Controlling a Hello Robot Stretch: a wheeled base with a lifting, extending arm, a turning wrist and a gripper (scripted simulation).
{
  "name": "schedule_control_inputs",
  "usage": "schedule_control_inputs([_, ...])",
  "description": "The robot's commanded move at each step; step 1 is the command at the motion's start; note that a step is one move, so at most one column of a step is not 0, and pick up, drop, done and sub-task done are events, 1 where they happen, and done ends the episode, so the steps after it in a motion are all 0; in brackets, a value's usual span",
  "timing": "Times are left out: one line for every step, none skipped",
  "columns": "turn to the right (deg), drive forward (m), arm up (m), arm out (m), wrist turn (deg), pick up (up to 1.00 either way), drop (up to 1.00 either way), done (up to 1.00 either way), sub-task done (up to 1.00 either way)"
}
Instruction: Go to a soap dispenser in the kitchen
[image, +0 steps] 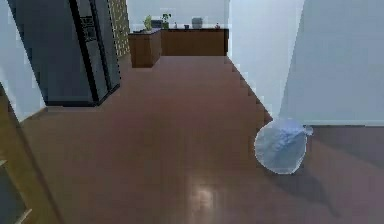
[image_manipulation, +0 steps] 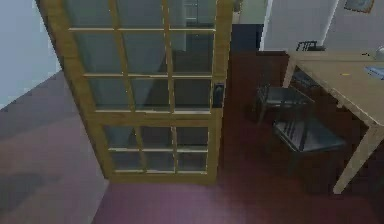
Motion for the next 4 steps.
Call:
schedule_control_inputs([0.0, 1.0, 0.0, 0.0, 0.0, 0.0, 0.0, 0.0, 0.0])
schedule_control_inputs([0.0, 1.0, 0.0, 0.0, 0.0, 0.0, 0.0, 0.0, 0.0])
schedule_control_inputs([0.0, 1.0, 0.0, 0.0, 0.0, 0.0, 0.0, 0.0, 0.0])
schedule_control_inputs([0.0, 1.0, 0.0, 0.0, 0.0, 0.0, 0.0, 0.0, 0.0])
